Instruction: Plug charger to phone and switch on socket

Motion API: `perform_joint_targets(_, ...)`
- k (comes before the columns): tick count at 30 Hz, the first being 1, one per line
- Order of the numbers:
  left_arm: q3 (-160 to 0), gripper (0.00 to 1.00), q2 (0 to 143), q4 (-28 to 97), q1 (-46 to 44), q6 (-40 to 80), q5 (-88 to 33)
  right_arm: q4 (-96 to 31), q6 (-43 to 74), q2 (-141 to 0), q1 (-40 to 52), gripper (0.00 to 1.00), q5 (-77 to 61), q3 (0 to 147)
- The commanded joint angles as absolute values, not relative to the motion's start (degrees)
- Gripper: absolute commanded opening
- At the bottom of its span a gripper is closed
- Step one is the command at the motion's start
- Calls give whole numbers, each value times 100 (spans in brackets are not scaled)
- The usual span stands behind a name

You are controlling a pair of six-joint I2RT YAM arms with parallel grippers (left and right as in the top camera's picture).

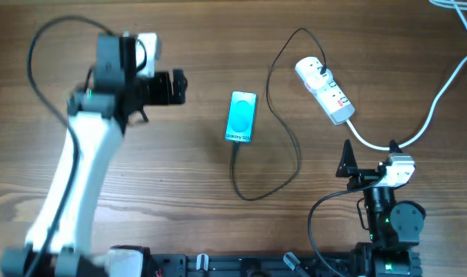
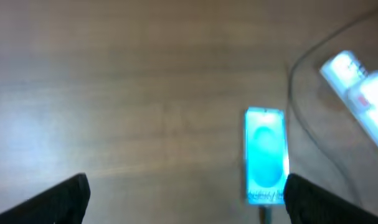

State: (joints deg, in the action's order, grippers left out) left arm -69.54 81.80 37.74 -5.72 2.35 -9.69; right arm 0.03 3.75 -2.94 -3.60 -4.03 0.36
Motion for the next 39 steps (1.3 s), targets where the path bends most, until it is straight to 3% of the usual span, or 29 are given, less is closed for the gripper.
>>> perform_joint_targets(1,-5092,100,6851,2869,-489,172,-825,16,316,-242,-388,100,-456,30)
perform_joint_targets(6,-2121,100,4329,130,-454,176,-823,16,314,-242,-388,100,-454,30)
perform_joint_targets(8,-1468,100,3568,-390,-454,198,-773,16,316,-242,-388,100,-454,30)
perform_joint_targets(18,-78,100,1157,-447,-410,711,-158,16,314,-242,-388,100,-454,30)
perform_joint_targets(22,-32,100,554,357,-215,707,-154,16,316,-242,-388,100,-454,30)
perform_joint_targets(30,-32,100,16,451,-56,-475,-95,16,316,-242,-388,100,-454,30)
perform_joint_targets(39,-32,100,16,395,220,-346,572,16,314,-242,-388,100,-454,30)
